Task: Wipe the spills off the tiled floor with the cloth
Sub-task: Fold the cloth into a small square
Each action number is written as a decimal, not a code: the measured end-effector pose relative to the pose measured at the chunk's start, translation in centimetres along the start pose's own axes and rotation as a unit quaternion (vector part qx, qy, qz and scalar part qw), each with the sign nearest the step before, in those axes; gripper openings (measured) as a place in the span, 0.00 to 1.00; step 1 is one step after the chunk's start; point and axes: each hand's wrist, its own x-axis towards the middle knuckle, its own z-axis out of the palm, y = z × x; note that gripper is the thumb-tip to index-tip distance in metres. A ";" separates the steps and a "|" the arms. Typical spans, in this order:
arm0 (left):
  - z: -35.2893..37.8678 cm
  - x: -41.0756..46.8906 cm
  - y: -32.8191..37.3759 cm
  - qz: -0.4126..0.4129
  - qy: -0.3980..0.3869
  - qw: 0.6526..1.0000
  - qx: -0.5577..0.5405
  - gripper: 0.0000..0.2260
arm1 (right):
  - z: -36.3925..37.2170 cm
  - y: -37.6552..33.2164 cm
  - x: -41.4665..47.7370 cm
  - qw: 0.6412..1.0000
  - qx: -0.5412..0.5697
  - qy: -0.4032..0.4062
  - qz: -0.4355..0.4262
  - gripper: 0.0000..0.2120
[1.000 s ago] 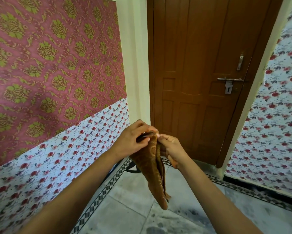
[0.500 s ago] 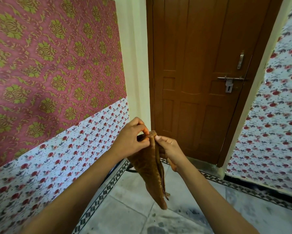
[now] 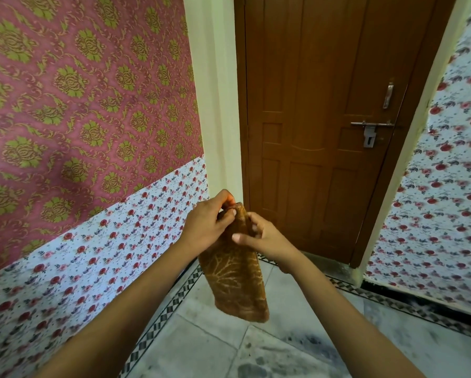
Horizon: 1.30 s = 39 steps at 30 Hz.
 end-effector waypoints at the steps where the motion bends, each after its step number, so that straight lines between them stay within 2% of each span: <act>1: -0.1 0.1 0.0 0.006 -0.008 1.000 0.002 0.06 | 0.1 0.4 0.1 0.999 -0.032 0.016 -0.014 0.13; 2: -0.3 0.1 0.1 0.010 -0.013 1.000 -0.003 0.07 | 0.2 0.8 0.2 0.998 -0.040 0.038 -0.023 0.11; 4: -0.8 0.2 0.2 -0.006 -0.013 0.999 -0.042 0.08 | 0.2 1.0 0.2 0.997 0.014 0.069 -0.021 0.06; 6: -1.6 0.2 0.1 -0.075 -0.052 0.985 -0.145 0.12 | 0.1 0.8 0.2 0.994 0.068 0.077 -0.023 0.05; 9: -2.3 -0.1 0.0 -0.227 -0.199 0.915 -0.269 0.20 | -0.5 0.5 0.3 0.991 0.112 0.070 -0.033 0.05; 10: -2.2 -0.2 -0.2 -0.264 -0.208 0.897 -0.289 0.19 | -0.8 0.4 0.4 0.991 0.117 0.061 -0.032 0.05; 12: -2.3 0.0 -0.2 -0.310 -0.174 0.880 -0.315 0.12 | -1.2 0.3 0.4 0.993 0.108 0.045 -0.012 0.06; 14: -2.5 0.5 0.0 -0.301 -0.180 0.885 -0.308 0.07 | -1.3 0.6 0.2 0.994 0.094 0.043 0.018 0.07; 16: -2.9 1.2 0.4 -0.264 -0.204 0.905 -0.264 0.05 | -1.0 1.3 0.3 0.994 0.059 0.085 0.046 0.08; 19: -3.4 2.4 0.9 -0.230 -0.157 0.946 -0.163 0.07 | -0.6 3.0 0.4 0.978 0.043 0.167 0.114 0.11; 21: -3.8 3.1 1.5 -0.190 -0.130 0.970 -0.082 0.10 | 0.1 4.2 0.0 0.957 0.176 0.153 0.173 0.17; 24: -3.7 2.8 2.9 -0.144 -0.137 0.979 -0.039 0.11 | 1.7 5.4 -0.8 0.882 0.383 0.134 0.241 0.26; 27: -2.8 1.4 4.3 -0.149 -0.164 0.970 -0.095 0.05 | 3.5 7.2 -0.8 0.828 0.454 0.143 0.296 0.33; 29: -2.5 0.6 5.1 -0.177 -0.172 0.952 -0.180 0.03 | 4.4 7.8 -0.9 0.801 0.490 0.142 0.313 0.32; 31: -2.4 -0.2 5.6 -0.226 -0.187 0.915 -0.279 0.03 | 5.2 7.6 -1.0 0.783 0.537 0.138 0.282 0.29; 33: -2.1 -1.0 5.9 -0.289 -0.195 0.865 -0.361 0.02 | 5.4 7.5 -1.2 0.748 0.603 0.148 0.233 0.32; 35: -1.6 -1.7 5.5 -0.336 -0.185 0.827 -0.410 0.02 | 5.3 7.3 -1.4 0.730 0.637 0.151 0.197 0.33; 37: -1.0 -2.1 4.9 -0.356 -0.168 0.824 -0.407 0.06 | 4.9 7.2 -1.4 0.740 0.638 0.142 0.160 0.31; 39: -0.4 -2.3 4.0 -0.359 -0.143 0.847 -0.365 0.05 | 4.5 6.9 -1.3 0.747 0.635 0.137 0.143 0.30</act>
